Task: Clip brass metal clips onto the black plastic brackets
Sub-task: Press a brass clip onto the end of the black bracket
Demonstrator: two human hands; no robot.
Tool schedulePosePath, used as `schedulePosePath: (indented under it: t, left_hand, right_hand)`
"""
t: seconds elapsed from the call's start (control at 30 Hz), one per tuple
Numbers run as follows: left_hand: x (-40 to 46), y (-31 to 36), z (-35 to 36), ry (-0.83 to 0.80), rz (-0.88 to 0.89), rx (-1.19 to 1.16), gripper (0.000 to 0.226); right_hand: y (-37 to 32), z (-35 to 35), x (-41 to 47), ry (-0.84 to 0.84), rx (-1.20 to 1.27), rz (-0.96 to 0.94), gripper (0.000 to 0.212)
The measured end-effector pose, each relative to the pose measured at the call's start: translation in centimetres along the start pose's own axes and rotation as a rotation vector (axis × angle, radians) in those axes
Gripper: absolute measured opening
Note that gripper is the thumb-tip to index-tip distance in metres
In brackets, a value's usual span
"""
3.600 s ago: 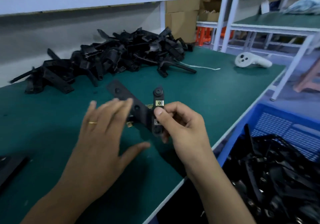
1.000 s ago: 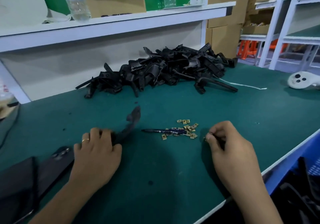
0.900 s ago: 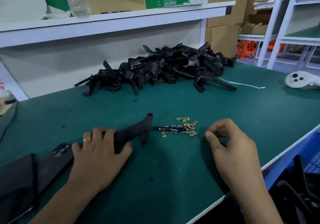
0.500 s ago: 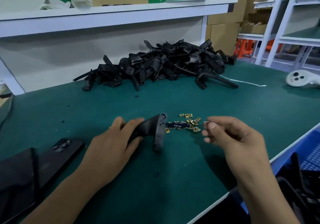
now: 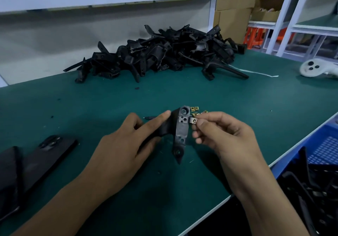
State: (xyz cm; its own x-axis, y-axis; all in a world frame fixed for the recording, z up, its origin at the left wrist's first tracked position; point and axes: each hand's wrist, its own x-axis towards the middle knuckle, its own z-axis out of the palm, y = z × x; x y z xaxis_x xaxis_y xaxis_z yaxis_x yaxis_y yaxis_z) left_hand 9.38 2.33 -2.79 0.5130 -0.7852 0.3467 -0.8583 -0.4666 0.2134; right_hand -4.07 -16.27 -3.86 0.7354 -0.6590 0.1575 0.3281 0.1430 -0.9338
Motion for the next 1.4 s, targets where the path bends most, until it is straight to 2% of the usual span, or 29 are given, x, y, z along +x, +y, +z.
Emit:
schedulePosePath:
  t: [0.37, 0.57, 0.67, 0.83, 0.93, 1.03, 1.07, 1.13, 1.27, 1.4]
  left_hand:
    - [-0.1, 0.0, 0.0, -0.018, 0.038, 0.038, 0.057]
    - [-0.1, -0.2, -0.1, -0.033, 0.079, 0.034, 0.057]
    - [-0.2, -0.3, -0.1, -0.022, 0.114, 0.011, 0.055]
    - [-0.3, -0.2, -0.1, -0.025, 0.141, 0.0, 0.056]
    - [-0.3, -0.3, 0.1, 0.023, 0.106, -0.072, 0.057]
    - [-0.2, -0.9, 0.6, 0.09, 0.044, -0.128, 0.054]
    - [-0.2, -1.1, 0.7, 0.108, 0.025, -0.134, 0.055]
    - [-0.1, -1.3, 0.9, 0.127, -0.002, -0.134, 0.058]
    - [-0.1, -1.4, 1.0, 0.117, -0.017, -0.141, 0.058]
    - [-0.1, -1.6, 1.1, 0.115, -0.022, -0.151, 0.057]
  right_hand:
    - [-0.1, -0.1, -0.2, -0.013, -0.032, 0.006, 0.008]
    - [-0.3, -0.3, -0.4, -0.083, -0.019, 0.001, 0.007]
    - [-0.7, -0.3, -0.5, -0.139, 0.063, 0.062, 0.016]
    - [-1.3, -0.9, -0.4, -0.228, 0.11, 0.137, 0.012]
    - [-1.4, -1.5, -0.5, -0.102, -0.131, 0.034, 0.009]
    - [-1.2, -3.6, 0.3, 0.228, -0.71, -0.148, 0.011]
    - [-1.3, -4.2, 0.5, 0.288, -0.858, -0.177, 0.011]
    - [-1.1, -4.6, 0.8, 0.31, -0.995, -0.185, 0.012]
    - [0.1, -3.7, 1.3, 0.216, -1.194, -0.182, 0.025]
    - [0.4, -3.1, 1.5, 0.198, -1.254, -0.171, 0.017]
